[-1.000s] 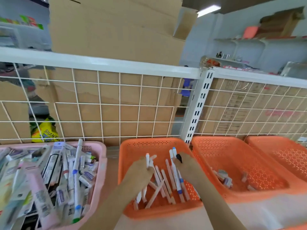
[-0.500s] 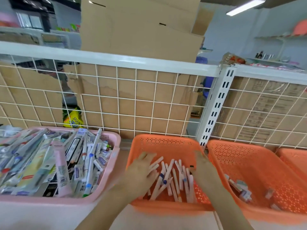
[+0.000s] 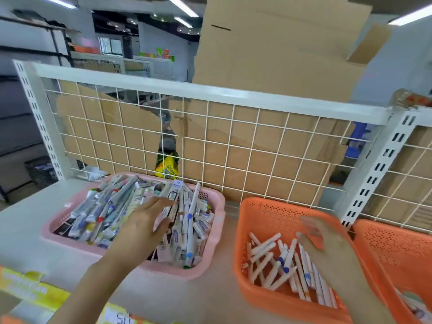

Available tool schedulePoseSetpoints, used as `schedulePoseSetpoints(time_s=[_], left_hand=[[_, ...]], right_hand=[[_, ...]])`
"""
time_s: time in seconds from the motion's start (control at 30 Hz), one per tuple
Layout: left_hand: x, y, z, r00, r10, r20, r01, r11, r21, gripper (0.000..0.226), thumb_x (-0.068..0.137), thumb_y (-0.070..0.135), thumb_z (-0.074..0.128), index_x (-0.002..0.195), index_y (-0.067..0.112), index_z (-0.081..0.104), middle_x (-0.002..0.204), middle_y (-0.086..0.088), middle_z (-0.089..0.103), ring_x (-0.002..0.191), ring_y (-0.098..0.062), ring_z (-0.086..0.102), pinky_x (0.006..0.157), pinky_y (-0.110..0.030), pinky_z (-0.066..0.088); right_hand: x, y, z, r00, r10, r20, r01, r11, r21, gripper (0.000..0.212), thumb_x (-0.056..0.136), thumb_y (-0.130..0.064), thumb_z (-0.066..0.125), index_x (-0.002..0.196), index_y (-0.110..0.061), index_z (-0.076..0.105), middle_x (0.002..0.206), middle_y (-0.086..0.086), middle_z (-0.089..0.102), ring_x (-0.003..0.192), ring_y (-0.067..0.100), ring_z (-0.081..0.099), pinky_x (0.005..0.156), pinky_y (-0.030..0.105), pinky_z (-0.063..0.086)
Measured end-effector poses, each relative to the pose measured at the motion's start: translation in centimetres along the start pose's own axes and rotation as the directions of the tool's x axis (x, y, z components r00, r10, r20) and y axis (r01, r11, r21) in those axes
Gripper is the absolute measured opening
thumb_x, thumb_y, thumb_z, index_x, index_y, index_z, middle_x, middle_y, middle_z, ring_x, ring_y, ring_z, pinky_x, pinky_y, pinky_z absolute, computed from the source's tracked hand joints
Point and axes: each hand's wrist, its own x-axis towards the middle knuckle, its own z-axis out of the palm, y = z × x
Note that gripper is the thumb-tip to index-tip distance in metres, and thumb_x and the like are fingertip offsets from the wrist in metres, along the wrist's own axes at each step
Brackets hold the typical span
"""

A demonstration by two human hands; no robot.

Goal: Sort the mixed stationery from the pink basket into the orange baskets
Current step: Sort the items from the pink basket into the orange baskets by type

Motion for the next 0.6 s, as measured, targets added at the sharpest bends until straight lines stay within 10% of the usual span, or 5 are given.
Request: schedulePoseSetpoints(time_s=[0.6], left_hand=[[1.8,-15.8,-6.6,0.995,-0.051,0.090,0.055,0.997,-0.048,0.036,0.089,0.010,0.058,0.124,0.020,0.057,0.126,0.009,0.052,0.109,-0.016,0.055,0.087,-0.026,0.043]], right_hand=[[4.1,-16.8,17.5,0.967,-0.053,0.249,0.026,0.993,0.113,0.042,0.089,-0.034,0.061,0.127,-0.020,0.053,0.109,-0.011,0.057,0.089,0.004,0.055,0.082,0.018,0.045]])
